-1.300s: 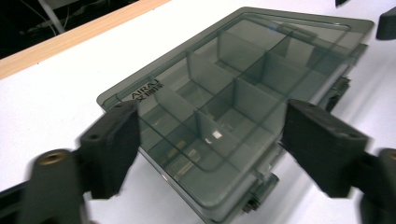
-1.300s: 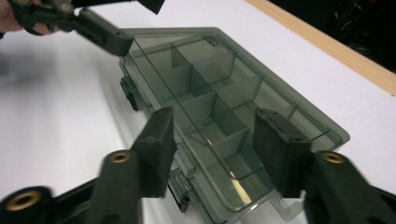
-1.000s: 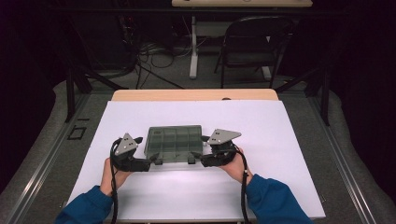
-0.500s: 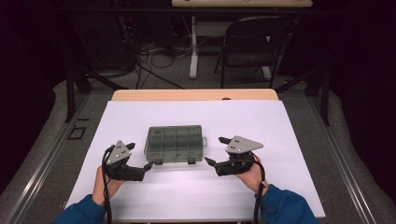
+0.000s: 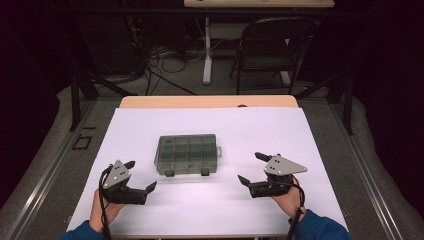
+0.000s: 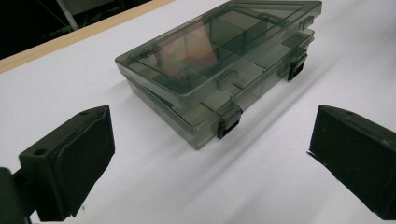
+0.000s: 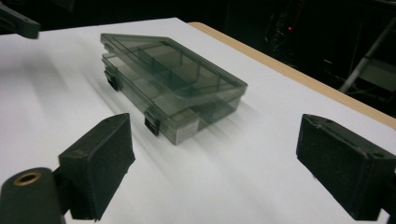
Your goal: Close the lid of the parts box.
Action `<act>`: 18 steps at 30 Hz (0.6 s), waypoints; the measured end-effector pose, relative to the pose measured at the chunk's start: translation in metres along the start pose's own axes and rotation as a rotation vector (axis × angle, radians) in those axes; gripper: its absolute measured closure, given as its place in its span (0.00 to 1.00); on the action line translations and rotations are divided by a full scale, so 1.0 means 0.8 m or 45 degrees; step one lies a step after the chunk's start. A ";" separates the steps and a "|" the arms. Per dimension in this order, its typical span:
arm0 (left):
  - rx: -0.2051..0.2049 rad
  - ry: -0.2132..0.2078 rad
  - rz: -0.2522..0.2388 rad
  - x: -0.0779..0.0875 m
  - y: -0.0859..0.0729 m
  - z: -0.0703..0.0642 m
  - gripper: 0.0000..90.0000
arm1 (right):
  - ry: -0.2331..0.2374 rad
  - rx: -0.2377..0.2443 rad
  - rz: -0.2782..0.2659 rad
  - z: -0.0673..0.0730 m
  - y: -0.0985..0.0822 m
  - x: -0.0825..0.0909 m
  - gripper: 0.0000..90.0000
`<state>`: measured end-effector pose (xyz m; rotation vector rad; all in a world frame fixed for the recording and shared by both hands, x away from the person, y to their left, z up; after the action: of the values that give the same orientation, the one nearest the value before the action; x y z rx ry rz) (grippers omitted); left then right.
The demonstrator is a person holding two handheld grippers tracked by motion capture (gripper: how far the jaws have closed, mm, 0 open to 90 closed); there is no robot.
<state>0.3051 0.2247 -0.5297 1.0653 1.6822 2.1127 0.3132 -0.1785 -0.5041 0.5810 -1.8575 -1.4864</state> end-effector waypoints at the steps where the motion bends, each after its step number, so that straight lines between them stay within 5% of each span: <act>1: -0.003 -0.003 -0.001 0.001 -0.001 0.000 0.00 | -0.013 0.003 0.002 -0.002 -0.003 0.004 0.11; 18: 0.012 0.058 -0.036 0.028 -0.018 0.006 0.00 | -0.178 -0.015 -0.036 -0.017 -0.032 0.063 0.00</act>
<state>0.2886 0.2462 -0.5337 0.9976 1.7195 2.1291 0.2877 -0.2297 -0.5155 0.5114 -1.9526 -1.5913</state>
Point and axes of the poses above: each handheld gripper's, and its own axes: x roughly backward along the jaws, y roughly out of its top, z roughly to its left, the point moved 4 cm from there along -x, roughly forward along the jaws, and after that the axes turned 8 degrees about -z, right-handed, at the moved point
